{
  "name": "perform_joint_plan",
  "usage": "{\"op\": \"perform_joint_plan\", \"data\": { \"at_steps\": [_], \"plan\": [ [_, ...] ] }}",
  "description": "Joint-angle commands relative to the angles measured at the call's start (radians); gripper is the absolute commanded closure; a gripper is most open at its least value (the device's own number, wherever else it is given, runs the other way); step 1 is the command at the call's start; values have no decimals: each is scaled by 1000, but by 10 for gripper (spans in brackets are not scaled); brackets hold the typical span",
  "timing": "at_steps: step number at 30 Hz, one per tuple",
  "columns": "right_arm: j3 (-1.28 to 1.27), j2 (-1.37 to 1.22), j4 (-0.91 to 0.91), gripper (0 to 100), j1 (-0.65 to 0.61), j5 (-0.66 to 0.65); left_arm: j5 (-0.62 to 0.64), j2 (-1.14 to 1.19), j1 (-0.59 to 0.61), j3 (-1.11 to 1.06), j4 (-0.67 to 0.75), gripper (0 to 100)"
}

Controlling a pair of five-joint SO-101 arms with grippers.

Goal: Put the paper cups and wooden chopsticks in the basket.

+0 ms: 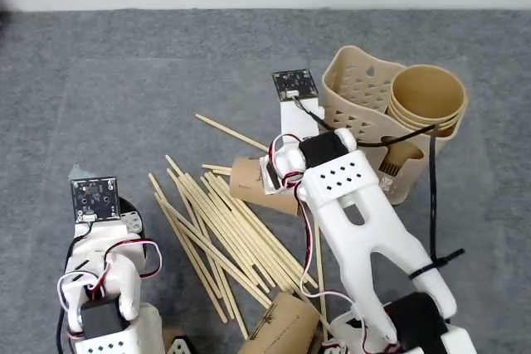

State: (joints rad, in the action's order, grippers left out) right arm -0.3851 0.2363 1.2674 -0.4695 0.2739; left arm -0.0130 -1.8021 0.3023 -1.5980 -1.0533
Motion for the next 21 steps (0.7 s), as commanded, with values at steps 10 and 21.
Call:
{"op": "perform_joint_plan", "data": {
  "at_steps": [10, 21],
  "plan": [
    [3, 1, 39, 837, 87, 12, -11, -15, 2, 36, 25, 985],
    [6, 24, 48, 837, 85, 12, -11, -15, 2, 36, 25, 985]
  ]
}}
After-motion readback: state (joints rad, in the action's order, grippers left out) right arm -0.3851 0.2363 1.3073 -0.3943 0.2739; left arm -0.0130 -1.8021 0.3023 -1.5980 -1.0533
